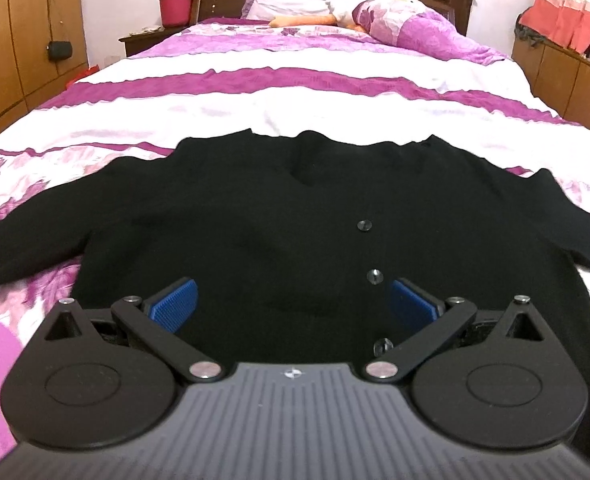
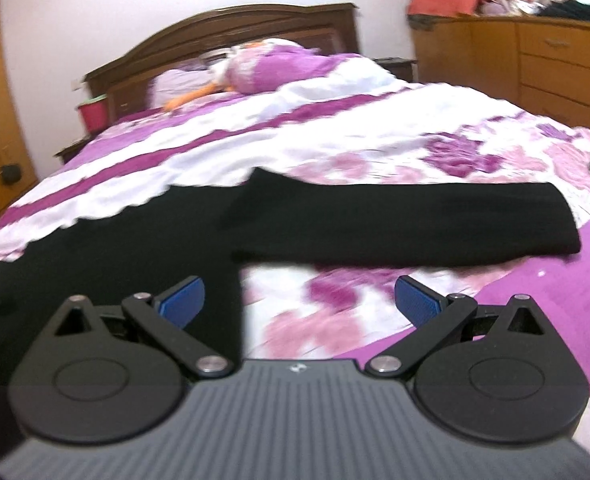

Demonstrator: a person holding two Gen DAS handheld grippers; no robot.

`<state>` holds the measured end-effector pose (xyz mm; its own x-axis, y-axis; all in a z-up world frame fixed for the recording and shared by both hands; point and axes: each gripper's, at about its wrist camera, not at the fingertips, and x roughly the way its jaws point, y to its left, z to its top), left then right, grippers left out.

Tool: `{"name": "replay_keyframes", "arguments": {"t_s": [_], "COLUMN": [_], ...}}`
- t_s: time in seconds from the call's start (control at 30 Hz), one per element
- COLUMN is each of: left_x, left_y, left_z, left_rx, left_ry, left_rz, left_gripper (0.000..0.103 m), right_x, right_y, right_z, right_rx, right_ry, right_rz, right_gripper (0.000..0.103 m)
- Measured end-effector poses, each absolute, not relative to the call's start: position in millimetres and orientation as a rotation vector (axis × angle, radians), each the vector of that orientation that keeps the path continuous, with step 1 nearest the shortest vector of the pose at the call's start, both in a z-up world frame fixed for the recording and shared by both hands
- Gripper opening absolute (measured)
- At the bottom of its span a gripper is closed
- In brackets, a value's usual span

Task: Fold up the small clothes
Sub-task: 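Lower the right gripper onto the sleeve cuff nearest it and close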

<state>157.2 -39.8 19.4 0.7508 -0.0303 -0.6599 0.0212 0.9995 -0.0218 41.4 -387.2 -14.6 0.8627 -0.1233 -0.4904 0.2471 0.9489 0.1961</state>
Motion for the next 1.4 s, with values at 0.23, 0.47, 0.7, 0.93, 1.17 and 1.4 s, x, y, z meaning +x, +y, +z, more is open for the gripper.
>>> {"name": "replay_keyframes", "arguments": {"t_s": [0.23,0.47,0.7,0.93,1.17,1.4], "left_x": [191.6,200.0,187.9,190.4,185.1,181.5], "left_y": [-47.1,-51.7,-54.8,-56.6,-56.1,-53.6], "left_z": [-11.8,-28.7,-41.3,-37.9,-34.4,-28.7], "left_rx": [-0.014,0.013,0.015,0.026,0.034,0.028], "left_ry": [0.780,0.777,0.688,0.705,0.711,0.722], "left_rz": [-0.014,-0.032,-0.025,-0.035,-0.048,-0.059], "left_gripper": [0.103,0.103,0.103,0.103,0.103,0.103], "right_x": [67.5,85.4,89.4,83.9,49.8,67.9], "right_y": [-446.0,-480.5,-504.3,-516.7,-506.7,-528.2], "right_z": [-34.6,-51.0,-64.8,-64.8,-62.8,-73.1], "right_rx": [0.350,0.431,0.562,0.667,0.720,0.734], "right_ry": [0.526,0.523,0.447,0.388,0.400,0.359], "right_rz": [-0.294,-0.330,-0.321,-0.294,-0.305,-0.330], "right_gripper": [0.103,0.103,0.103,0.102,0.096,0.096]}}
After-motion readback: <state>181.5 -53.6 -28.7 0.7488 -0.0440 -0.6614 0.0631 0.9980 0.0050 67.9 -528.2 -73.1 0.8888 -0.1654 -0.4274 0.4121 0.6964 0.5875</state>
